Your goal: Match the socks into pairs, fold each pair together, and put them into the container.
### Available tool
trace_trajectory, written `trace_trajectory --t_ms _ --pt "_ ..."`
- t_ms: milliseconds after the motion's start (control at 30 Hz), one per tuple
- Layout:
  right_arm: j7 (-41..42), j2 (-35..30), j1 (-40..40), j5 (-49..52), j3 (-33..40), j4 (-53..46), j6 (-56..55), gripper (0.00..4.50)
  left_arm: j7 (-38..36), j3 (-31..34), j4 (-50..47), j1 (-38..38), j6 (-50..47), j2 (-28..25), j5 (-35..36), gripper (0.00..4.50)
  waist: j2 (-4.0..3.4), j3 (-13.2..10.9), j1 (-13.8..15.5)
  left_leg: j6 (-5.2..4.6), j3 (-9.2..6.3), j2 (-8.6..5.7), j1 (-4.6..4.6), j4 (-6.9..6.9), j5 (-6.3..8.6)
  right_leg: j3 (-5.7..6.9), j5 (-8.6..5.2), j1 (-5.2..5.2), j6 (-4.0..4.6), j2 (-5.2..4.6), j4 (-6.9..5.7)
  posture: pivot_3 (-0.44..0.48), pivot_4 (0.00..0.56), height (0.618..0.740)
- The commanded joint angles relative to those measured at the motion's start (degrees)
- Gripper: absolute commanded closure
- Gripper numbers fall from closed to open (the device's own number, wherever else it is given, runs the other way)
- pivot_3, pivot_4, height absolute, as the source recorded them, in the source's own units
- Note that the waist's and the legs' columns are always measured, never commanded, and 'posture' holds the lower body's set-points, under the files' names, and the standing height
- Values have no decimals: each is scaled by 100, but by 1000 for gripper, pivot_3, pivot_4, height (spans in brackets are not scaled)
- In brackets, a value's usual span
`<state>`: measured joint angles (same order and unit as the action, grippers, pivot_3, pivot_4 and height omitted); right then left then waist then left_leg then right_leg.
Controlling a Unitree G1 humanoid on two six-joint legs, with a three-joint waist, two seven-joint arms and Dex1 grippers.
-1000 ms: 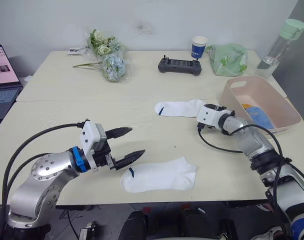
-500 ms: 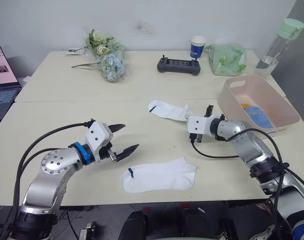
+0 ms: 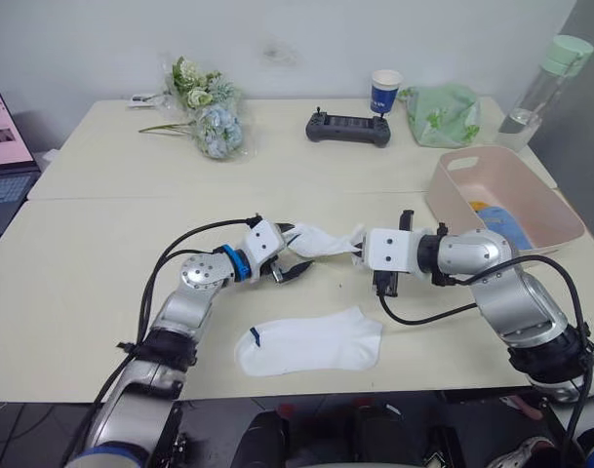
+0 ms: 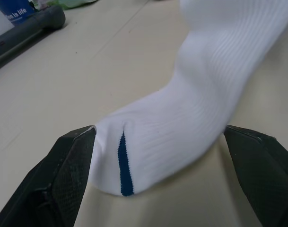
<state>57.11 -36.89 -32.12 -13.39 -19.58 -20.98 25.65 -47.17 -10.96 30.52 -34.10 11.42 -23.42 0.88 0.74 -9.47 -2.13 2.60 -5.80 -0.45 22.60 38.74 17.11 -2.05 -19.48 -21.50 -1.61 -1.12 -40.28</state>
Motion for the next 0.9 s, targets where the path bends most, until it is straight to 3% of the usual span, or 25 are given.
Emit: trace_trajectory --t_ms 33,400,433,700,900 --pt "-14 -62 -35 107 193 -371 203 4500 -168 22 481 -217 501 -88 -103 895 0 0 -7 0 1 0 0 0 0 -1 0 -1 0 0 -2 0 150 740" --pt "-98 -307 147 244 306 -493 323 4500 -734 122 533 -143 899 -374 40 4308 0 0 19 0 -5 -2 4 4 0 -5 0 -3 0 -4 -4 0 150 740" --pt "-92 -319 146 268 320 -473 309 4500 -777 137 527 -151 898 -377 62 4469 0 0 19 0 -6 -2 4 4 0 -6 0 -3 0 -4 -4 0 150 740" --pt "-149 -341 100 422 360 -414 310 4500 -947 307 505 -207 826 -366 276 4469 0 0 15 0 -6 -1 4 4 0 -6 0 -4 0 -4 -5 0 150 740" --pt "-41 -420 83 711 552 -461 499 4500 -1478 431 -355 -11 296 -850 590 4469 0 0 1 0 -6 -1 6 4 0 -6 0 -7 0 -3 -6 0 150 740"
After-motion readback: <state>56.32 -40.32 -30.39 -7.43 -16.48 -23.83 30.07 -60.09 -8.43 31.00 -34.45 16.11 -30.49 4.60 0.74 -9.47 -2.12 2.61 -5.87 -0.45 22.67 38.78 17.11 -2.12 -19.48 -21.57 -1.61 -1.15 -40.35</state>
